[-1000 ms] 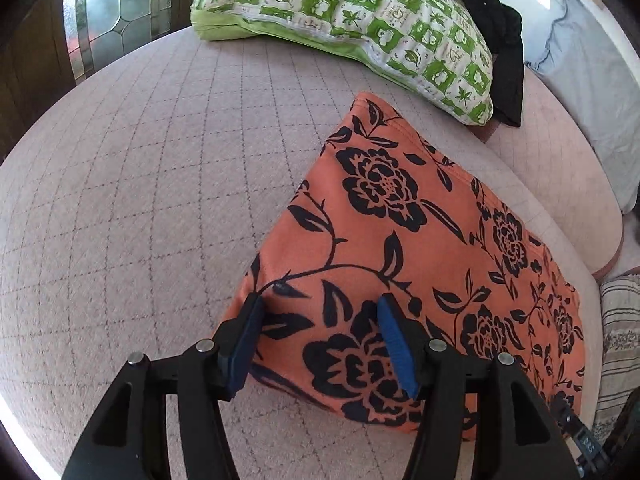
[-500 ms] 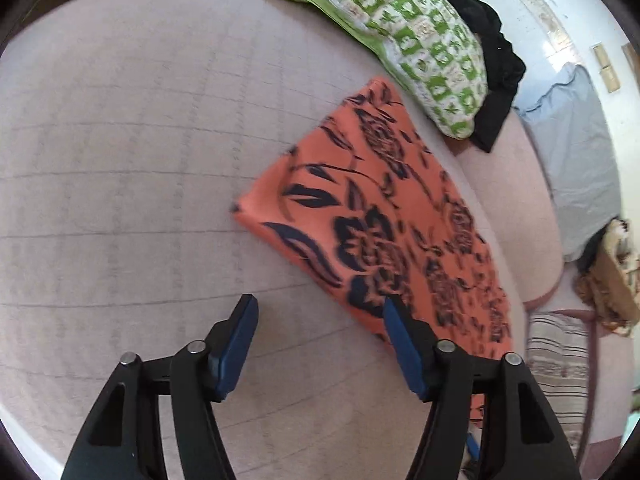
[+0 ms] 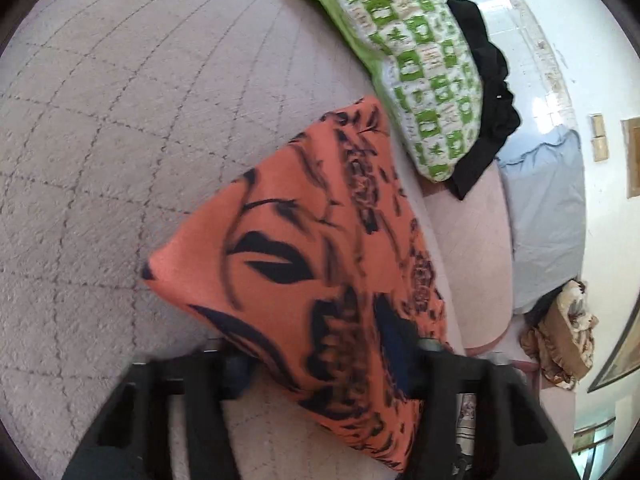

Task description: Fold small clothes

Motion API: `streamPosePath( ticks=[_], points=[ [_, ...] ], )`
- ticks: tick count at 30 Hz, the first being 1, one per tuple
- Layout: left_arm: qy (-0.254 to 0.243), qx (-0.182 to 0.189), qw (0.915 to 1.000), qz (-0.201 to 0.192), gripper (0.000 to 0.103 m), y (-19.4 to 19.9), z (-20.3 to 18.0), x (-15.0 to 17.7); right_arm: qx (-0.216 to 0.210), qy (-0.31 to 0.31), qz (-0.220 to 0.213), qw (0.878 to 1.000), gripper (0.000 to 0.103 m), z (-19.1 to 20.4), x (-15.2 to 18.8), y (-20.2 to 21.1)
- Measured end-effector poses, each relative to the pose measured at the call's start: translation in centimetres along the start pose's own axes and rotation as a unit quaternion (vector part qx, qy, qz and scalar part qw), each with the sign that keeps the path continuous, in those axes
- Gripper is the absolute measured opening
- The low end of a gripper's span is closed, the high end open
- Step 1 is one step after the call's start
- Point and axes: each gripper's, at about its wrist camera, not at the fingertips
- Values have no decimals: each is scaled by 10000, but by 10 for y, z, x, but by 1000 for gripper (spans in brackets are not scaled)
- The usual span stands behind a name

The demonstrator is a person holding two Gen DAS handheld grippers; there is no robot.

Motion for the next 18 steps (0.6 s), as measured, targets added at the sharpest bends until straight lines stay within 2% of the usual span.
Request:
streamPosePath(
  ticks=[2, 3, 4, 6, 10, 15, 18],
  points=[
    [130, 33, 9999, 0, 29, -2, 5, -1, 164, 305, -116, 9993, 43, 8, -1, -3],
    [155, 54, 9999, -7, 26, -2, 5, -1, 439, 483, -127, 9978, 23, 10, -3, -7],
    [88, 17, 10000, -21, 24, -2, 3, -1, 610, 546, -91, 9966, 21, 10, -3, -11],
    [-82, -54, 9999, -92, 21, 2, 1, 1, 684, 633, -138, 9956, 21, 15, -3, -9],
    [-435, -116, 9986, -290, 17, 18, -12, 11, 985, 1612, -489, 9808, 19, 50, 11, 0],
    [-820, -56, 9958, -397, 17, 46, -20, 29, 963, 2231, -818, 9666, 18, 80, 23, 17],
    [-750, -88, 9962, -432, 17, 57, -12, 32, 880, 2145, -841, 9691, 18, 79, 26, 32]
  ],
)
Point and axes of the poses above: each gripper's, at about its wrist camera, not at the fingertips, and y roughly against the way its jaws point, z to its left, x to its underside, and after that the axes turned 1 degree about y, right-handed
